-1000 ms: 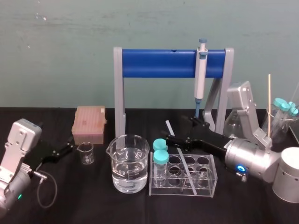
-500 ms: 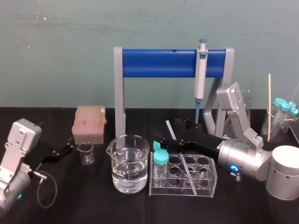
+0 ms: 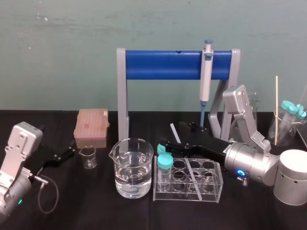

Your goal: Pick up the stirring rod with one hand, then place it down.

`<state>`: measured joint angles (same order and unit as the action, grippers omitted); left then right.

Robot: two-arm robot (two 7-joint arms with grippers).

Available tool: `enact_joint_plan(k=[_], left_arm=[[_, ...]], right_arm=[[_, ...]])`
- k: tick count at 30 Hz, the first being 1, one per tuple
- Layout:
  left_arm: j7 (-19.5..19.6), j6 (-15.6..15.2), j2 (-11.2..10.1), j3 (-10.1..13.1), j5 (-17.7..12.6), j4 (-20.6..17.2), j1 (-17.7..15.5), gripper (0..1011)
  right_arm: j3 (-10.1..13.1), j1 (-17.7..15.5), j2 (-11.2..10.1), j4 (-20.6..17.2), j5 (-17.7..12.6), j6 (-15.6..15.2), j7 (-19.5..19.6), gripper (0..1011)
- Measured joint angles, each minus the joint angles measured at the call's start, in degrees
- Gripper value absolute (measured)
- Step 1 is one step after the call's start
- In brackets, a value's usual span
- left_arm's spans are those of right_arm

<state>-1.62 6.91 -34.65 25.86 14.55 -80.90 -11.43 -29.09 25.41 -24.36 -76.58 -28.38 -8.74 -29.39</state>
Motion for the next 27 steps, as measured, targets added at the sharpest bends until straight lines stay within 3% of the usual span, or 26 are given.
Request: enact_joint_plan(k=[12,15,27], left_arm=[[0.0,0.0,0.0,0.0,0.0,0.0,0.0,1000],[0.0,0.0,0.0,0.0,0.0,0.0,0.0,1000],[0.0,0.0,0.0,0.0,0.0,0.0,0.0,1000]], right_arm=[[0.06,-0.06,-0.01,-0.04,-0.12,0.02,0.04,682],[0.08,-0.06,-0.02,-0.06,-0.14,0.03,0.06,539],[0.09,-0.06,-0.01,-0.09,-0.17,0.07,0.1,175]])
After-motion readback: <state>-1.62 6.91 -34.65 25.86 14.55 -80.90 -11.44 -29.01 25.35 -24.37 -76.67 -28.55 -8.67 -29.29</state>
